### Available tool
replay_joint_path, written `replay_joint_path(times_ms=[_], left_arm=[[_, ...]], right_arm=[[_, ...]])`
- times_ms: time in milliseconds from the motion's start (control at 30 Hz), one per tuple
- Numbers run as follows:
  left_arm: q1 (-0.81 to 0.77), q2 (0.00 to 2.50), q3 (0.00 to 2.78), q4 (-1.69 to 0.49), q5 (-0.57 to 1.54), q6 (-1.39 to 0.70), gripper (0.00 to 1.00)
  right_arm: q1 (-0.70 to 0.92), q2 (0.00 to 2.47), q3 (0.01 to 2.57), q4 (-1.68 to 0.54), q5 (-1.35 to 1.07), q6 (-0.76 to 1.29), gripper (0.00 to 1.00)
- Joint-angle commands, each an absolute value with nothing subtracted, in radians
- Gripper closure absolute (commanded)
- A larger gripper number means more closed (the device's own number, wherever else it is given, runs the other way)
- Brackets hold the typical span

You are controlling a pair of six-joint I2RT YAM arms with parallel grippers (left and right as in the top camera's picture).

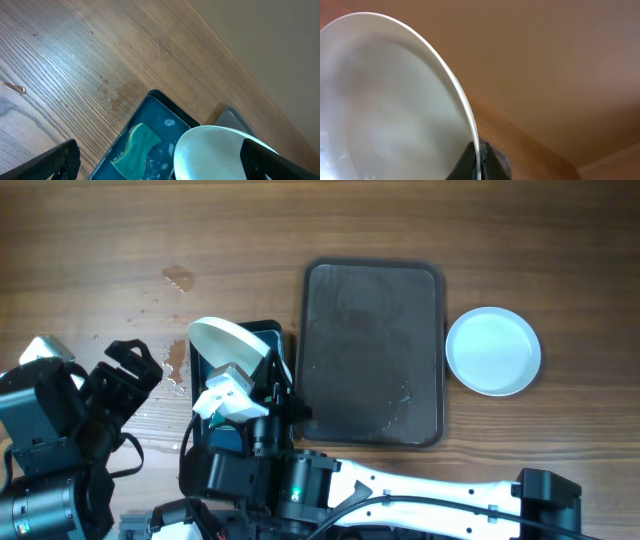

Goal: Clean dirty plates on tray and stack at the side
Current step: 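Lift the plate with the right gripper and tilt it over the basin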

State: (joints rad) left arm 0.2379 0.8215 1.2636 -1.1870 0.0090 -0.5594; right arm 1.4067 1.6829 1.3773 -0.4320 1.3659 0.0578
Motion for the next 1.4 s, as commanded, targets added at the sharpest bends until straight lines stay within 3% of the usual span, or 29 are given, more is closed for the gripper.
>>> replay_joint_path(times_ms=[0, 733, 867, 967, 1033, 1100, 1167, 1233, 1300, 1333, 1367], left_arm=[[0.245, 0.822, 1.28, -1.187, 0.009, -0.565, 0.0], [0.245, 0.822, 1.279, -1.187, 0.009, -0.565, 0.0], [0.245, 0.822, 1.279, -1.187, 0.009, -0.565, 0.0], [0.245, 0.822, 1.279, -1.187, 0.009, -0.565, 0.0], [0.245, 0.822, 1.279, -1.187, 0.009, -0.565, 0.0], [0.245, 0.822, 1.279, -1.187, 0.009, -0.565, 0.0], [0.245, 0.822, 1.279, -1.187, 0.009, -0.565, 0.0], [0.245, 0.822, 1.279, -1.187, 0.009, -0.565, 0.0], [0.245, 0.822, 1.279, -1.187, 0.009, -0.565, 0.0], [0.245, 0.822, 1.279, -1.187, 0.009, -0.565, 0.0], [0.245, 0.822, 1.279, -1.187, 0.009, -0.565, 0.0]], right_arm=[[1.411, 1.662, 1.395, -0.427, 1.4, 0.048, 0.96], [1.411, 1.662, 1.395, -0.426, 1.399, 0.035, 0.96], [1.398, 1.663, 1.395, -0.432, 1.263, 0.145, 0.96], [1.358, 1.662, 1.394, -0.448, 1.338, 0.205, 0.96], [1.358, 1.663, 1.394, -0.448, 1.231, 0.083, 0.96], [1.344, 1.662, 1.394, -0.467, 1.378, 0.166, 0.96], [1.355, 1.663, 1.394, -0.46, 1.195, 0.024, 0.96], [1.338, 1.662, 1.391, -0.479, 1.296, 0.202, 0.96], [1.338, 1.662, 1.391, -0.464, 1.151, 0.119, 0.96], [1.33, 1.663, 1.385, -0.473, 1.209, 0.077, 0.96], [1.314, 1.662, 1.381, -0.476, 1.277, 0.213, 0.96]])
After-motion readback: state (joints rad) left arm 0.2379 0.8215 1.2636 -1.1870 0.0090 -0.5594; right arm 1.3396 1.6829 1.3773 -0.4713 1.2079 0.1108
